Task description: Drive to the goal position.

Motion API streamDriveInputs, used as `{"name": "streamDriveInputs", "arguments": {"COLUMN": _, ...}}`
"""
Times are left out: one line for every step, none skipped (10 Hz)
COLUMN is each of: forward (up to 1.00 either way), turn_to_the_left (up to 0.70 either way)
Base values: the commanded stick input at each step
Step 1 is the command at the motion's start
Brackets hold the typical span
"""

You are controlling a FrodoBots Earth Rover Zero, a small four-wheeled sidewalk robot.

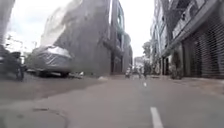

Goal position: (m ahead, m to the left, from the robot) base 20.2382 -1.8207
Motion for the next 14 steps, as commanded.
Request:
{"name": "streamDriveInputs", "arguments": {"forward": 1.00, "turn_to_the_left": 0.00}}
{"name": "streamDriveInputs", "arguments": {"forward": 1.00, "turn_to_the_left": 0.00}}
{"name": "streamDriveInputs", "arguments": {"forward": 1.00, "turn_to_the_left": 0.00}}
{"name": "streamDriveInputs", "arguments": {"forward": 1.00, "turn_to_the_left": 0.00}}
{"name": "streamDriveInputs", "arguments": {"forward": 1.00, "turn_to_the_left": 0.00}}
{"name": "streamDriveInputs", "arguments": {"forward": 1.00, "turn_to_the_left": 0.00}}
{"name": "streamDriveInputs", "arguments": {"forward": 1.00, "turn_to_the_left": -0.01}}
{"name": "streamDriveInputs", "arguments": {"forward": 1.00, "turn_to_the_left": -0.03}}
{"name": "streamDriveInputs", "arguments": {"forward": 1.00, "turn_to_the_left": -0.37}}
{"name": "streamDriveInputs", "arguments": {"forward": 1.00, "turn_to_the_left": -0.40}}
{"name": "streamDriveInputs", "arguments": {"forward": 1.00, "turn_to_the_left": -0.40}}
{"name": "streamDriveInputs", "arguments": {"forward": 1.00, "turn_to_the_left": -0.40}}
{"name": "streamDriveInputs", "arguments": {"forward": 1.00, "turn_to_the_left": -0.40}}
{"name": "streamDriveInputs", "arguments": {"forward": 1.00, "turn_to_the_left": -0.40}}
